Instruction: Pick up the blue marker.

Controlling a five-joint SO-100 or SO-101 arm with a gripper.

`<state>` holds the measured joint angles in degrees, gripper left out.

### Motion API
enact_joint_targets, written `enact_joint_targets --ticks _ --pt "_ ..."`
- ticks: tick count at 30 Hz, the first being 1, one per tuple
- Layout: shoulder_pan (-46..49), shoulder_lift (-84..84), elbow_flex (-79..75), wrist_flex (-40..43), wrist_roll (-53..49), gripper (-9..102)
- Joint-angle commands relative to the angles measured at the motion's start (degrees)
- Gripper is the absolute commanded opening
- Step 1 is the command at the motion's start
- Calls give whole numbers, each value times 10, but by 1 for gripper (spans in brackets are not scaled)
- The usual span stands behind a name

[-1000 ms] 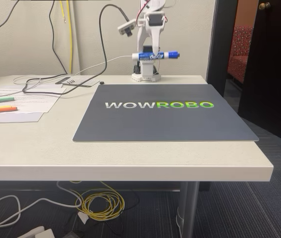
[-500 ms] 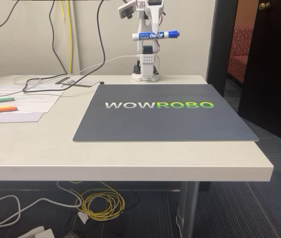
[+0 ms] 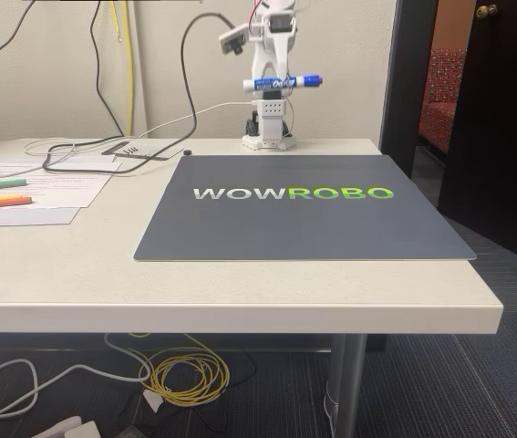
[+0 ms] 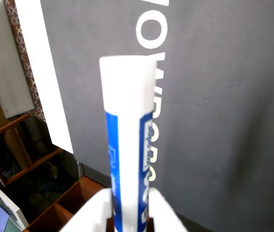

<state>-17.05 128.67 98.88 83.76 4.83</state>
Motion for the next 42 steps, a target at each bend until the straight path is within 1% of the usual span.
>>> enact_joint_targets --ticks 1,16,25,42 --pt "0 37 24 -33 -4 0" --pt "28 64 24 -120 -12 0" --pt "25 78 24 -139 -53 0" --pt "32 90 24 -139 -31 0"
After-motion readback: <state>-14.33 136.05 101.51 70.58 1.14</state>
